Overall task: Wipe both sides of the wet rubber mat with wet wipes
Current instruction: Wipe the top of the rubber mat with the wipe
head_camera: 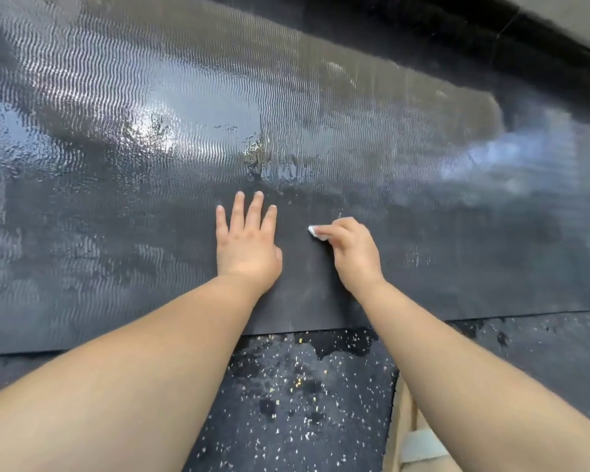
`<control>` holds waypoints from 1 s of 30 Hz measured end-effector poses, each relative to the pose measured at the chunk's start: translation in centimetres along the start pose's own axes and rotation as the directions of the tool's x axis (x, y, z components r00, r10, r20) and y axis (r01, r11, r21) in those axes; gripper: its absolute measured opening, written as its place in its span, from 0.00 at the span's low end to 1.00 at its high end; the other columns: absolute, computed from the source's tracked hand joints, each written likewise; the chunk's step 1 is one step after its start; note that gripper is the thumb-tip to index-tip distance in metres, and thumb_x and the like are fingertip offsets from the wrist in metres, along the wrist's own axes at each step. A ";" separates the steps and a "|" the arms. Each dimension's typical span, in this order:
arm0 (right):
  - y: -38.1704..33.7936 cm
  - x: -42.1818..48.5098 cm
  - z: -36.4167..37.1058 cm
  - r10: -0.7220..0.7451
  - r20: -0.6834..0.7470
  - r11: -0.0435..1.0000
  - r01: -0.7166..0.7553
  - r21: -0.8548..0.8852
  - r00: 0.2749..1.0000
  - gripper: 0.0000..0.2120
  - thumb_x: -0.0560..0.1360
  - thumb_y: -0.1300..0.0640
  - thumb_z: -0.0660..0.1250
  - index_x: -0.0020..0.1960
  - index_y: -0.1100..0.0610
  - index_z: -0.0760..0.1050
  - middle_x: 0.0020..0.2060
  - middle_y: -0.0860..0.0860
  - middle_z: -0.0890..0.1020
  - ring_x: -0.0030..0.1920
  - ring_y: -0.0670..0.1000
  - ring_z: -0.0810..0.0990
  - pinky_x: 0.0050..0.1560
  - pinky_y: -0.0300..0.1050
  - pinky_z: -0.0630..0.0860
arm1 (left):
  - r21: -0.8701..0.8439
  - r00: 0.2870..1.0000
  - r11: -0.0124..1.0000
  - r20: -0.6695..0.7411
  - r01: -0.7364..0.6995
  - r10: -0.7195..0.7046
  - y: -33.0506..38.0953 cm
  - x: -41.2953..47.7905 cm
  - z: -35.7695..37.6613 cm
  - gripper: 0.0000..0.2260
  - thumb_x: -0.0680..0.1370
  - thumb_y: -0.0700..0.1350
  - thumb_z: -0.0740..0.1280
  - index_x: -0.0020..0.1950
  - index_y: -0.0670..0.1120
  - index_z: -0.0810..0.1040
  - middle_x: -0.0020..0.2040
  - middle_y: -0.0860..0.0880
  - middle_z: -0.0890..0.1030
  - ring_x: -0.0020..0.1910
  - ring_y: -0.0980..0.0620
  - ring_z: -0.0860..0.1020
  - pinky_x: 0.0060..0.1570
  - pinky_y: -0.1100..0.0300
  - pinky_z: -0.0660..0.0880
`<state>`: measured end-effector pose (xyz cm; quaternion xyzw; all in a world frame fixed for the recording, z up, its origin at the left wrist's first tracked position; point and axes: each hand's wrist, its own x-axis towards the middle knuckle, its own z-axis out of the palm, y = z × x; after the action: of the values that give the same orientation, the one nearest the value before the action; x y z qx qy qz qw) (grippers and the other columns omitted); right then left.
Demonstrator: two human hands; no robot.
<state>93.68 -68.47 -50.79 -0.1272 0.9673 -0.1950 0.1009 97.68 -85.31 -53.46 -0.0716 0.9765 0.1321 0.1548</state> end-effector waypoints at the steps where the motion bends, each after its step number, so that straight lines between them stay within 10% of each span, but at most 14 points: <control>1: 0.0 -2.7 0.2 -0.024 0.022 1.000 0.024 -0.002 0.999 0.14 0.74 0.70 0.64 0.50 0.55 0.83 0.43 0.55 0.79 0.44 0.59 0.75 0.47 0.44 0.71 | -0.007 1.000 1.000 -0.010 0.003 -0.003 0.2 -0.2 0.1 0.29 0.78 0.51 0.55 0.78 0.51 0.50 0.78 0.49 0.45 0.76 0.44 0.40 0.71 0.42 0.38; 7: 0.6 -11.1 -1.4 -0.158 0.276 0.987 0.145 0.064 0.948 0.17 0.69 0.72 0.66 0.46 0.52 0.84 0.38 0.53 0.77 0.38 0.57 0.75 0.41 0.44 0.70 | -0.004 1.000 1.000 -0.011 -0.015 0.015 0.9 -1.2 0.7 0.29 0.78 0.51 0.54 0.78 0.51 0.49 0.78 0.49 0.44 0.76 0.43 0.40 0.71 0.42 0.36; 17: -1.8 6.2 1.1 0.183 -0.113 0.983 -0.182 0.019 0.977 0.14 0.78 0.64 0.59 0.57 0.52 0.79 0.52 0.54 0.74 0.55 0.55 0.73 0.50 0.37 0.65 | -0.026 0.998 1.000 -0.059 0.007 -0.009 -0.9 -2.0 0.6 0.26 0.80 0.52 0.53 0.77 0.52 0.51 0.78 0.51 0.46 0.76 0.46 0.40 0.71 0.43 0.37; 23: -2.8 -6.2 2.9 -0.103 -0.029 0.994 0.102 -0.037 0.994 0.15 0.69 0.71 0.68 0.47 0.53 0.83 0.40 0.55 0.78 0.40 0.59 0.75 0.44 0.52 0.73 | -0.011 0.998 1.000 -0.053 -0.014 0.013 -2.0 -2.1 0.6 0.26 0.80 0.54 0.51 0.78 0.53 0.49 0.78 0.51 0.45 0.76 0.46 0.40 0.72 0.44 0.37; 30: -2.3 -7.7 0.9 -0.246 0.006 0.968 0.246 -0.053 0.969 0.16 0.70 0.69 0.65 0.46 0.50 0.84 0.38 0.52 0.78 0.40 0.54 0.74 0.44 0.45 0.70 | -0.009 0.998 1.000 -0.056 -0.020 0.020 -2.2 -2.1 0.7 0.26 0.80 0.55 0.52 0.77 0.53 0.50 0.78 0.51 0.45 0.76 0.46 0.41 0.72 0.45 0.38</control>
<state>101.65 -68.68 -49.52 -0.2488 0.9489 -0.1800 0.0722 100.25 -87.03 -53.96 -0.0663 0.9804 0.1363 0.1256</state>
